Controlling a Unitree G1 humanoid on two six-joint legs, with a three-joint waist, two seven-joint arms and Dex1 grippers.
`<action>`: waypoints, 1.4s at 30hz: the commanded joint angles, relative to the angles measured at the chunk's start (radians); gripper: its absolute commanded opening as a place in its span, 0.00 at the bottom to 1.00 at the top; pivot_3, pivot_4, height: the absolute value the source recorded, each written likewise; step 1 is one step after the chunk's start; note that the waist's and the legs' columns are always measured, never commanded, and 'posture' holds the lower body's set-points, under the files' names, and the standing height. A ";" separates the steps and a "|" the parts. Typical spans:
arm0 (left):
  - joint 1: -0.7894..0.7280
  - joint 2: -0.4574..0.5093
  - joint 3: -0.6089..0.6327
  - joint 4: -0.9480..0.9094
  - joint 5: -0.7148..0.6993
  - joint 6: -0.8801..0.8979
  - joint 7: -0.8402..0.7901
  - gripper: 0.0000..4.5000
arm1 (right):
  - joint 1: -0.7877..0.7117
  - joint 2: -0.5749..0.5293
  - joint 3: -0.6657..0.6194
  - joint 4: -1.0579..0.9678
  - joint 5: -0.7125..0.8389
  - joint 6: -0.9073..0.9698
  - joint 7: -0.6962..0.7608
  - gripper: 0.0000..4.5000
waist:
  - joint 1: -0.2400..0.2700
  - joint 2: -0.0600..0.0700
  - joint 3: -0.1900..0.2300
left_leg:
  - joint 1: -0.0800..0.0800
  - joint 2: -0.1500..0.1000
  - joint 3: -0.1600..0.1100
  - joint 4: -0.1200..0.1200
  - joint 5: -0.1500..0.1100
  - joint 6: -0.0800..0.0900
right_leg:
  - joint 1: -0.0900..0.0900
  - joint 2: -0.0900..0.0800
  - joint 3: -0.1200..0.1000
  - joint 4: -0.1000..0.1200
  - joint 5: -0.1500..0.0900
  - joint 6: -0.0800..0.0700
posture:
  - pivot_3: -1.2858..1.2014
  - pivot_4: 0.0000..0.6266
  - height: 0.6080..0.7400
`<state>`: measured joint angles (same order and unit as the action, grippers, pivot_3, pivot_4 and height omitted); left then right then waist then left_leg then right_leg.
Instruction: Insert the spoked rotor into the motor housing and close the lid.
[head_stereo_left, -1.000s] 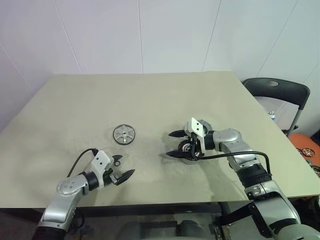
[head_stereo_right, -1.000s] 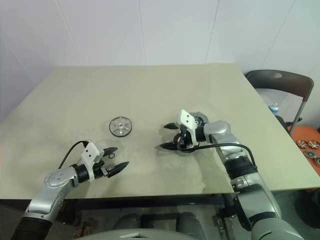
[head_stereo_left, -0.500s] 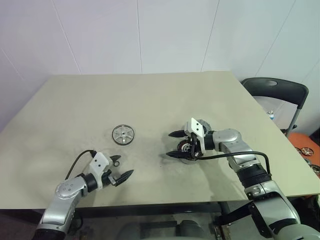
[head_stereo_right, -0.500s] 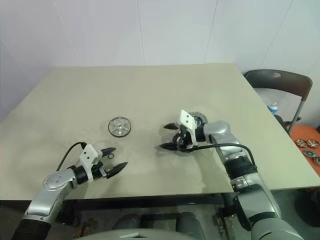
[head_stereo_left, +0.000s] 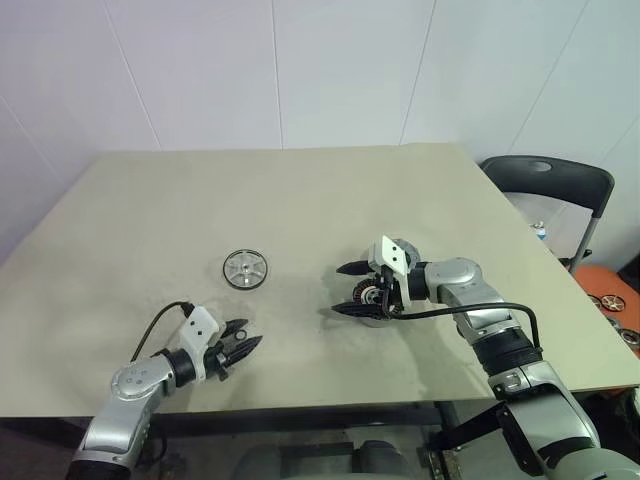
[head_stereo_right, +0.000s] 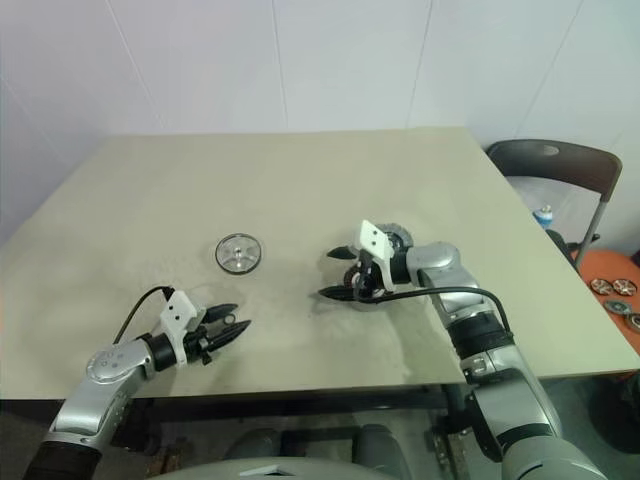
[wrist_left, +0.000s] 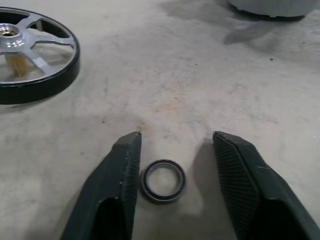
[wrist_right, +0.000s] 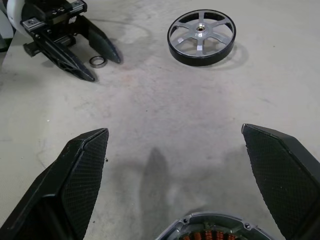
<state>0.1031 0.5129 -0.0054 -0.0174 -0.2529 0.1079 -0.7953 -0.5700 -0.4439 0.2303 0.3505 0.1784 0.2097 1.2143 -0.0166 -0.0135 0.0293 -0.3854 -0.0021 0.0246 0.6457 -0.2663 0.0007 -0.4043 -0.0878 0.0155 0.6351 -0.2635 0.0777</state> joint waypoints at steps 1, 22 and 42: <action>-0.015 0.028 0.040 0.042 0.026 0.014 0.036 0.55 | -0.022 0.004 -0.007 -0.008 0.003 -0.011 0.001 1.00 | 0.000 0.000 0.000 | 0.000 0.000 0.000 0.000 0.000 0.000 | 0.000 0.000 0.000 0.000 0.000 0.000 | 0.52 0.00 1.00; -0.006 0.037 0.029 -0.031 0.014 0.082 0.045 0.17 | -0.030 0.009 -0.011 0.002 -0.004 -0.018 -0.005 1.00 | -0.001 0.000 0.000 | -0.001 0.000 0.001 0.000 0.000 0.000 | 0.000 0.000 0.000 -0.001 0.000 0.000 | 0.52 0.00 1.00; -0.269 0.013 0.005 0.026 -0.053 -0.113 -0.123 0.17 | -0.038 0.029 0.012 0.005 -0.042 -0.126 -0.017 1.00 | 0.003 0.000 0.000 | -0.005 -0.001 0.001 0.000 0.000 0.001 | -0.002 -0.001 0.000 -0.004 0.002 0.002 | 0.52 0.00 1.00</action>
<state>-0.1415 0.5289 0.0114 0.0266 -0.2841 0.0120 -0.8879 -0.5905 -0.4154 0.2573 0.3749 0.1304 0.1024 1.2016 -0.0139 -0.0133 0.0296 -0.3908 -0.0035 0.0258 0.6456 -0.2661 0.0013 -0.4068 -0.0887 0.0152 0.6312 -0.2611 0.0798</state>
